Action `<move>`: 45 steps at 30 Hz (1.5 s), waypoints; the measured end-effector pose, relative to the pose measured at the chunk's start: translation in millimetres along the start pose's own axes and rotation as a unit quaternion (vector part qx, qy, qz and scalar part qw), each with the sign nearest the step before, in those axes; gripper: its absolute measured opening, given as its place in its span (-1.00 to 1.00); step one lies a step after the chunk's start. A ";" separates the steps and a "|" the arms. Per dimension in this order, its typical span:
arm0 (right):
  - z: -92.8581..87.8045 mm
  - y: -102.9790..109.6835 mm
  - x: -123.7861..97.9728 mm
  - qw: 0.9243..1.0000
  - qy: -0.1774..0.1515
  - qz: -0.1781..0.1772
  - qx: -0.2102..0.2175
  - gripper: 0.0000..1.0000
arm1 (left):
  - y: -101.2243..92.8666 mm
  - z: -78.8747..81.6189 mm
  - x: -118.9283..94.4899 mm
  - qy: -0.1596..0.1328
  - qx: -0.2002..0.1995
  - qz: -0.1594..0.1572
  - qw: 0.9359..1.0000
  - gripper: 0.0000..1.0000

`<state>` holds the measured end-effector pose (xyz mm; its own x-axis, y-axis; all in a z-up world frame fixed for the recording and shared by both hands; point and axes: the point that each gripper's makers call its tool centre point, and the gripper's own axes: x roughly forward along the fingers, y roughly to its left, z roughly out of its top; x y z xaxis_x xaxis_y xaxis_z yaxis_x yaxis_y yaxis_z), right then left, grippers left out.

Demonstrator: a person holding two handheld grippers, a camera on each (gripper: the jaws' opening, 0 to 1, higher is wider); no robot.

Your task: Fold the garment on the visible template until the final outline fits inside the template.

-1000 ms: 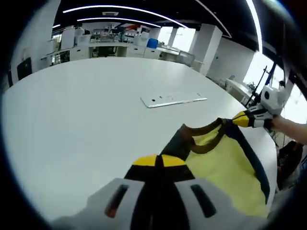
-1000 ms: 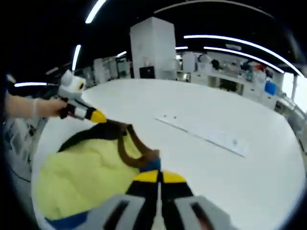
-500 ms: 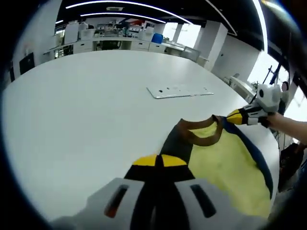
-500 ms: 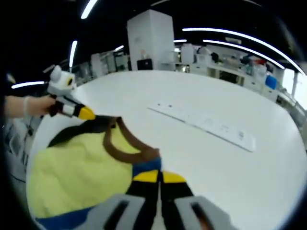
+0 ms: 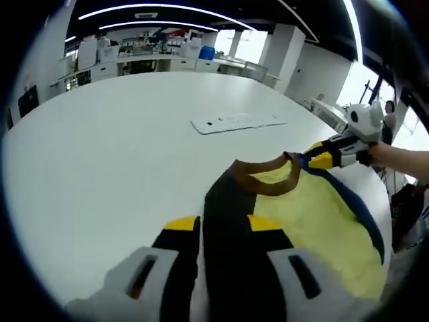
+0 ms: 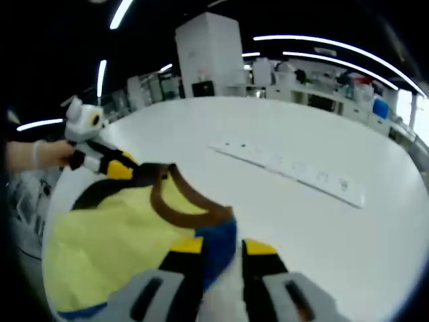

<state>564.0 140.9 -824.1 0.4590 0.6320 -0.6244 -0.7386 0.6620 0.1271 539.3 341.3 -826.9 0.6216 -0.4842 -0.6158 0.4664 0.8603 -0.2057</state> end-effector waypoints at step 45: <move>-23.9 123.4 -131.1 0.996 -0.014 0.082 -0.011 0.92 | -111.1 -15.4 -163.2 -0.034 0.108 -0.055 0.992 0.97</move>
<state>400.9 130.1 -745.0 0.3439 0.7424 -0.5750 -0.8152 0.5400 0.2096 376.3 327.1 -715.3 0.5970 -0.5896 -0.5441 0.6538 0.7505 -0.0959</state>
